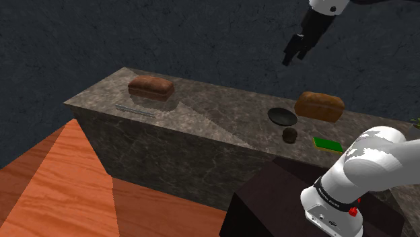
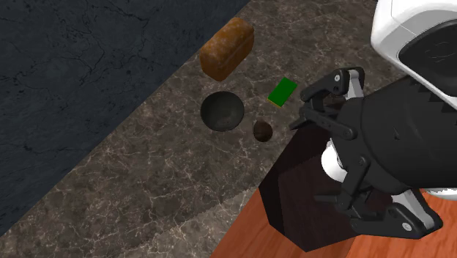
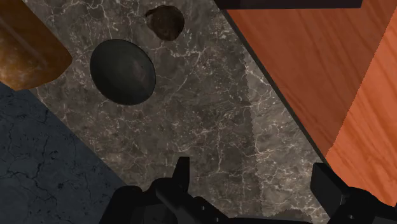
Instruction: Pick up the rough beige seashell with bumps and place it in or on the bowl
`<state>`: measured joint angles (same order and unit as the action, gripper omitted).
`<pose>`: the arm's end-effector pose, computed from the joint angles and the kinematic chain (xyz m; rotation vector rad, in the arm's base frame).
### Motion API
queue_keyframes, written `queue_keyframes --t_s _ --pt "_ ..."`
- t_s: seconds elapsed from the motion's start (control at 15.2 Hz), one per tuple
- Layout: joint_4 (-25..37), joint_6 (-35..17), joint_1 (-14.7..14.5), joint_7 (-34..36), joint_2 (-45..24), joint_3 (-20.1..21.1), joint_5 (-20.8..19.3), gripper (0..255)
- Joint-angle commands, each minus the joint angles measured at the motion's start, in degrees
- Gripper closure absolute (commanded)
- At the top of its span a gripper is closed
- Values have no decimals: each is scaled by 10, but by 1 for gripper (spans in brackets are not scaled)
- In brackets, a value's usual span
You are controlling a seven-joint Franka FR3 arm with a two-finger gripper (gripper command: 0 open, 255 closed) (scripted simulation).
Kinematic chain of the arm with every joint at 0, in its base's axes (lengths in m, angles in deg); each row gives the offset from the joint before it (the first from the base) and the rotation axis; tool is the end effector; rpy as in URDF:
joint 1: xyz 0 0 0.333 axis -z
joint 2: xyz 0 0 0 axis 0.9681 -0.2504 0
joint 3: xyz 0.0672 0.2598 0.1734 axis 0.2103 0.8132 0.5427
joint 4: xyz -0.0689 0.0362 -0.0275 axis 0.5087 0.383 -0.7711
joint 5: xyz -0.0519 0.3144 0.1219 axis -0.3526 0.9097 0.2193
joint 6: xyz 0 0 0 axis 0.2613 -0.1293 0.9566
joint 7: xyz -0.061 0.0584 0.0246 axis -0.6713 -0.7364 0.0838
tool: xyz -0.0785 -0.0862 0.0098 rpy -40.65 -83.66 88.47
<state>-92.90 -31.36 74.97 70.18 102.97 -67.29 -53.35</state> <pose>0.2611 -0.0098 0.6268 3.0619 -0.0129 0.3081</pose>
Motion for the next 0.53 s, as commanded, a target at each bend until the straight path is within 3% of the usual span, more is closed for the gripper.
queue_keyframes --t_s 0.0,0.46 --pt "0 0 0 0 0 0 0 0" --pt "-143 -93 10 -55 45 -52 -28 0"
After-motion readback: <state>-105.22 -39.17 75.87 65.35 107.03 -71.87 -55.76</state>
